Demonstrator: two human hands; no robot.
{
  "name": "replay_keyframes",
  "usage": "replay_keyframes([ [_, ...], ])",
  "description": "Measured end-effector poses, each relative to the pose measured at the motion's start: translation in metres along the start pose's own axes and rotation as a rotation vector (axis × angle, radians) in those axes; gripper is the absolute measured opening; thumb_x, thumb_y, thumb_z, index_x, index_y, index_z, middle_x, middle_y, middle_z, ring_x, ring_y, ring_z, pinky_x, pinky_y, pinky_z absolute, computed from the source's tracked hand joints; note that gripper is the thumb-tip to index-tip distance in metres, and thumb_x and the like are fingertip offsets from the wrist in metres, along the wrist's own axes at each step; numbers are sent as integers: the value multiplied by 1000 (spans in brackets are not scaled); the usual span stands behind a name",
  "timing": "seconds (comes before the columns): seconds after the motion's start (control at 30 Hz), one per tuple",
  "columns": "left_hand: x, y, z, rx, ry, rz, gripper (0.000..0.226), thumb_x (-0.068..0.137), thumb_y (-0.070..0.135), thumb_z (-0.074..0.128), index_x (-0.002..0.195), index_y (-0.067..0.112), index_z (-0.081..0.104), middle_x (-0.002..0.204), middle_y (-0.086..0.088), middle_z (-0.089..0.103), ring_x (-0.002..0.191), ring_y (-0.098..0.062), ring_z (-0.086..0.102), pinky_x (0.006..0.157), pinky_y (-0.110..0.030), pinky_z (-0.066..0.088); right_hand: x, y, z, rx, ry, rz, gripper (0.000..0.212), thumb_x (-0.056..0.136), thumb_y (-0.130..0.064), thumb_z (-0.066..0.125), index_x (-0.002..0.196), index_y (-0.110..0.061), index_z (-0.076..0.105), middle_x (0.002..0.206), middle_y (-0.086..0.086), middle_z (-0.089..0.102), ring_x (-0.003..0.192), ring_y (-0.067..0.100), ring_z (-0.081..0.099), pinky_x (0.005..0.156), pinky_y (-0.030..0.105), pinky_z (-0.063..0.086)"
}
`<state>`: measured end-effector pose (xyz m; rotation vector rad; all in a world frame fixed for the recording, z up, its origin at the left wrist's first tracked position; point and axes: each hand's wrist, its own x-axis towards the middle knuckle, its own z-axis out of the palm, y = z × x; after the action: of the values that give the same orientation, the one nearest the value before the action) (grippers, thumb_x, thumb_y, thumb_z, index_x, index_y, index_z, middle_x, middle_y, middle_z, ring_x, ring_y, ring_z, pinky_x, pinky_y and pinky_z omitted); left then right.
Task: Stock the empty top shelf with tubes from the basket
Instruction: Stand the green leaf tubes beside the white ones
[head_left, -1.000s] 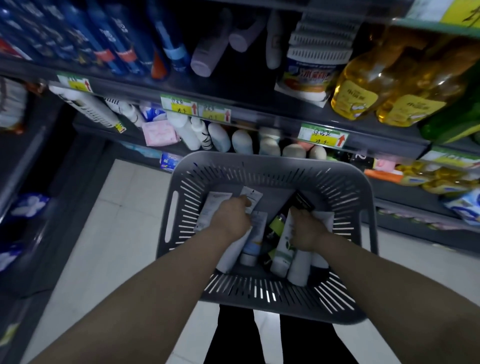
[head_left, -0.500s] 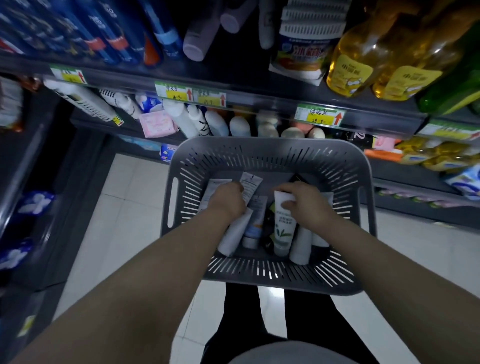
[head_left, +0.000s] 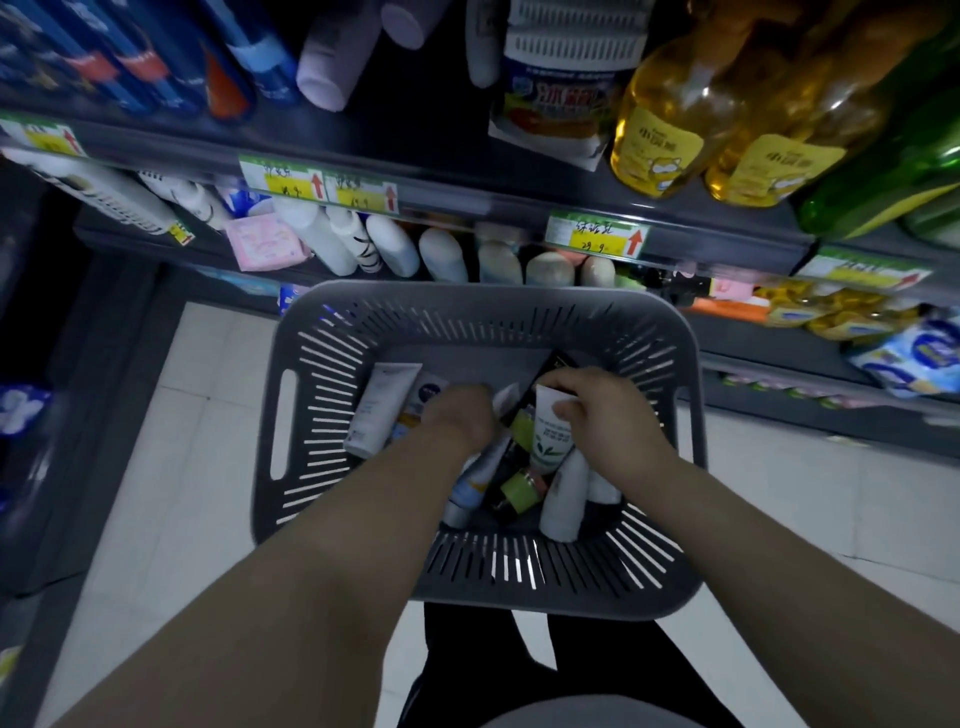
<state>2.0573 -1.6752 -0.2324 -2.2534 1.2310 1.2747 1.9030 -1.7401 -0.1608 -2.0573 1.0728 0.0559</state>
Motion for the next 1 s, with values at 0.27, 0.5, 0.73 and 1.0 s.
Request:
replay_keyframes([
  [0.27,-33,-26,-29,-240,319,79,35,94,24,56,124,6,54,123,-17,62,111,-32,59,85,-35,47,-6,-7,0,8,-33,-37,25,90,-3,57,112,-12,64,114,6,67,108,23,59,86,35,49],
  [0.5,-87,-51,-46,-306,445,226,22,92,21,59,109,6,63,109,-15,66,102,-30,61,78,-29,44,-36,-34,13,-37,152,-116,19,82,2,64,99,-6,69,98,13,61,93,28,58,70,25,34],
  [0.73,-142,-66,-52,-250,559,401,19,95,16,54,109,5,61,107,-14,64,97,-24,58,69,-23,32,-75,-80,19,-54,321,-167,24,88,0,58,103,-15,68,101,6,64,96,22,58,72,27,41],
  [1.0,-211,-74,-81,-97,760,549,10,95,15,53,95,9,62,97,-11,66,90,-25,61,66,-29,41,-112,-122,10,-69,479,-199,21,90,-7,58,105,-18,67,99,6,64,95,27,59,77,40,52],
])
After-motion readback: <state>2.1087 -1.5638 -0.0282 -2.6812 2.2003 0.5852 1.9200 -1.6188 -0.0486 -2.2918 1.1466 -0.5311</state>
